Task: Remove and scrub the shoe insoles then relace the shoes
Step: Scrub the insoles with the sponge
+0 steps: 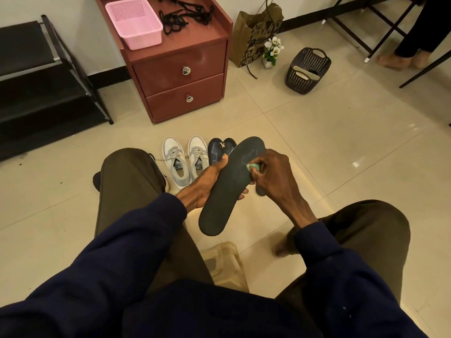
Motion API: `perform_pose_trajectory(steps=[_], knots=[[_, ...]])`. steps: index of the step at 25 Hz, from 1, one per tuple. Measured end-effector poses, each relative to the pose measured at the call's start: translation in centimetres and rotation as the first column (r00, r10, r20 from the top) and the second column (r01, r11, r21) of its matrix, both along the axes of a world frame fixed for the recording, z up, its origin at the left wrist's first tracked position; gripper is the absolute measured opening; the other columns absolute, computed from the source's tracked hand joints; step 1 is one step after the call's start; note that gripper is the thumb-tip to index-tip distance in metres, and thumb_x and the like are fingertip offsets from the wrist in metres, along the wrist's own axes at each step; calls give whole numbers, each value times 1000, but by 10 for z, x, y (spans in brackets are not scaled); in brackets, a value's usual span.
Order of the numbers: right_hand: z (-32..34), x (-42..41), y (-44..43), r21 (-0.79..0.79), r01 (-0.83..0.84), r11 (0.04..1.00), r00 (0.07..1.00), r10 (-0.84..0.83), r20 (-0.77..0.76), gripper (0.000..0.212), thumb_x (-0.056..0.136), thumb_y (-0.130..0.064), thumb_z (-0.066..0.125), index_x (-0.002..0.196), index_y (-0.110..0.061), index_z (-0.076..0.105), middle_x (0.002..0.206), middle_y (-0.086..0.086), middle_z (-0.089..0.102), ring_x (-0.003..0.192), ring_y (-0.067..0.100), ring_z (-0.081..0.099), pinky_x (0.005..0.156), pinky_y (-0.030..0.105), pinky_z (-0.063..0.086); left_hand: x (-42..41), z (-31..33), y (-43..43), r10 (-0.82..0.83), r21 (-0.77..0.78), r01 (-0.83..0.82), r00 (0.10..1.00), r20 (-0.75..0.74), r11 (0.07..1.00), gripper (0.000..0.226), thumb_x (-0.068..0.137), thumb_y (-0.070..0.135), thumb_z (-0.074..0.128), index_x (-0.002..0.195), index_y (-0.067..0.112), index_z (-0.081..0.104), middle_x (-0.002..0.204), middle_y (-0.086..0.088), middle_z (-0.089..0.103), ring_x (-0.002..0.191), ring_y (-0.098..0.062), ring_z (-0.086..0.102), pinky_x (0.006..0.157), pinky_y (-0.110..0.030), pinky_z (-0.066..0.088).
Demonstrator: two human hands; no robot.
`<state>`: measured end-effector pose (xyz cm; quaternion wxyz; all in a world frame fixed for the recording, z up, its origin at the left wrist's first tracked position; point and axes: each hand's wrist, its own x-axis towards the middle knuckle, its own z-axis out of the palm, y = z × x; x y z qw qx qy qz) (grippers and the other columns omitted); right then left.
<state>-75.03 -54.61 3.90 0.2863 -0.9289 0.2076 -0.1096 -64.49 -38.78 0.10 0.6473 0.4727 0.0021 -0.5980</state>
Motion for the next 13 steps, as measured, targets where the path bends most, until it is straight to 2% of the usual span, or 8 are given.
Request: perform_pose_trajectory(steps=[2, 5, 6, 7, 10, 12, 13], knots=[[1, -4, 1, 14, -26, 1000, 1000, 26, 5, 8, 85, -8, 77, 92, -10, 78, 88, 3, 69, 75, 13, 63, 62, 16, 47, -1, 0, 0, 5, 13, -5, 1000, 6, 1000, 68, 104, 60, 39, 137, 4, 60, 127, -28, 66, 97, -40, 70, 83, -49, 60], [8, -7, 25, 196, -263, 945, 950, 289, -117, 6, 86, -11, 79, 91, -11, 80, 86, -2, 67, 72, 8, 62, 60, 14, 49, 0, -1, 3, 34, 26, -34, 999, 10, 999, 57, 104, 59, 42, 126, 14, 69, 121, -18, 71, 92, -31, 72, 83, -48, 61], [8, -7, 28, 214, -291, 933, 939, 321, -125, 5, 86, -13, 79, 91, -11, 80, 85, -3, 66, 71, 6, 62, 60, 13, 49, 0, -1, 3, 44, 33, -45, 999, 31, 998, 57, 103, 61, 43, 125, 15, 70, 121, -17, 71, 93, -31, 72, 85, -49, 61], [7, -5, 25, 180, -264, 948, 954, 284, -98, 3, 85, -13, 80, 88, -11, 79, 83, -3, 66, 69, 5, 61, 59, 13, 48, 0, -2, 3, 50, 27, -51, 998, 35, 998, 60, 102, 63, 44, 127, 14, 69, 123, -19, 70, 94, -32, 72, 86, -50, 60], [0, -1, -1, 3, -13, 1000, 1000, 13, 8, 4, 83, -8, 78, 85, -11, 78, 83, 2, 68, 70, 12, 62, 61, 25, 52, 0, -2, 2, 27, 11, -27, 999, 17, 1000, 72, 102, 65, 41, 136, 6, 61, 130, -29, 64, 101, -40, 69, 86, -50, 58], [-1, -5, -3, -17, 14, 1000, 1000, -13, 25, 8, 83, -5, 77, 88, -10, 79, 86, 3, 69, 73, 13, 61, 62, 16, 47, -1, -3, 2, 13, 18, -13, 1000, 17, 1000, 72, 103, 64, 40, 138, 5, 59, 131, -30, 63, 103, -42, 68, 86, -50, 58], [2, -6, 3, 30, -52, 998, 999, 52, 1, 9, 83, -6, 78, 91, -9, 79, 88, 3, 69, 73, 10, 61, 62, 9, 44, -1, -2, 3, 23, 24, -23, 1000, 10, 999, 67, 104, 61, 41, 135, 6, 61, 127, -27, 67, 99, -40, 70, 83, -49, 60]])
